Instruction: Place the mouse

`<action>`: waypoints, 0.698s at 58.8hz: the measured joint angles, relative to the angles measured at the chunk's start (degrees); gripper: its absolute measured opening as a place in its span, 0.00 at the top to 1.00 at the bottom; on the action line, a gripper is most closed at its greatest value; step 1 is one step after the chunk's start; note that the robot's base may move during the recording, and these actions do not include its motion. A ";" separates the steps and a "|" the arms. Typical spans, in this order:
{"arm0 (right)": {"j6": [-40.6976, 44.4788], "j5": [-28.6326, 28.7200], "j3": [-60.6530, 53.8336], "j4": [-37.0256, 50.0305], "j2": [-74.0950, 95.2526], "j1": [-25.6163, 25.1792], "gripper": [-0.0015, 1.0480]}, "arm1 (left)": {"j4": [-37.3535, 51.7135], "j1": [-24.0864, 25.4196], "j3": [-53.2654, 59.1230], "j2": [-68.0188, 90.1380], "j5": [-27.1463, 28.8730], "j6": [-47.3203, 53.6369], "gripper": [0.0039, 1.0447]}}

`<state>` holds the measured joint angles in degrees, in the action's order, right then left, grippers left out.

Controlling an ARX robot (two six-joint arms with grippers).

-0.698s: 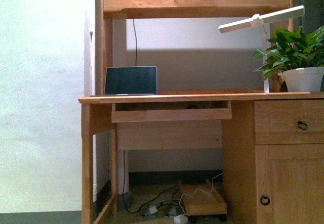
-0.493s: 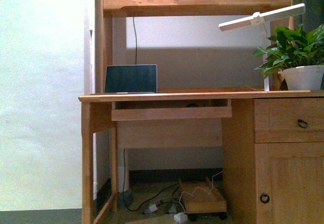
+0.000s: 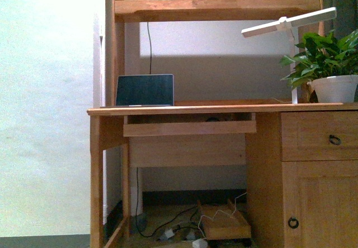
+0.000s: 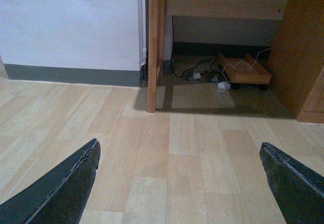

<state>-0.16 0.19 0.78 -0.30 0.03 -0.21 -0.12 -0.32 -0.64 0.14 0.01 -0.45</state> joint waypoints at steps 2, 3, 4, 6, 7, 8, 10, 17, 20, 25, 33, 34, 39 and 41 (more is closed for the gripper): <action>0.00 0.00 0.00 0.00 0.00 0.00 0.07 | 0.00 0.00 0.00 0.00 0.00 0.00 0.07; 0.00 0.00 0.00 0.00 0.00 0.00 0.07 | 0.00 0.00 -0.02 0.00 0.00 0.00 0.07; 0.00 0.00 0.00 0.00 0.00 0.00 0.07 | 0.00 0.02 0.00 0.00 0.00 0.00 0.07; 0.00 0.00 0.00 0.00 0.00 0.00 0.07 | 0.00 0.00 -0.02 0.00 0.00 0.00 0.07; 0.00 0.00 0.00 0.00 0.00 0.00 0.07 | 0.00 0.00 -0.02 0.00 0.00 0.00 0.07; 0.00 0.00 0.00 0.00 0.00 0.00 0.07 | 0.00 0.00 0.00 0.00 0.00 0.00 0.07; 0.00 0.00 0.00 0.00 0.00 0.00 0.07 | 0.00 0.02 0.00 0.00 0.00 -0.02 0.07; 0.00 0.00 0.00 0.00 0.00 0.00 0.07 | 0.00 0.00 -0.02 0.00 0.00 0.00 0.07; 0.00 0.02 0.00 0.00 0.00 0.00 0.07 | 0.00 0.00 -0.02 -0.02 0.02 -0.02 0.07; 0.00 0.00 0.00 0.00 0.00 0.00 0.07 | 0.00 0.00 -0.02 -0.02 0.00 0.00 0.07; 0.00 0.00 0.00 0.00 0.00 0.00 0.07 | 0.00 0.00 -0.02 -0.02 0.00 0.00 0.07; 0.00 0.00 0.00 0.00 0.00 0.00 0.07 | 0.00 0.00 -0.02 -0.02 0.00 -0.02 0.07; 0.00 0.00 0.00 0.00 0.00 0.00 0.07 | 0.00 0.00 0.00 -0.02 0.00 0.00 0.07; 0.00 0.00 0.00 0.00 0.00 0.00 0.07 | 0.00 0.00 -0.02 -0.02 -0.02 0.00 0.07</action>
<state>-0.16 0.19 0.78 -0.30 0.03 -0.21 -0.12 -0.32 -0.67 0.12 -0.01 -0.45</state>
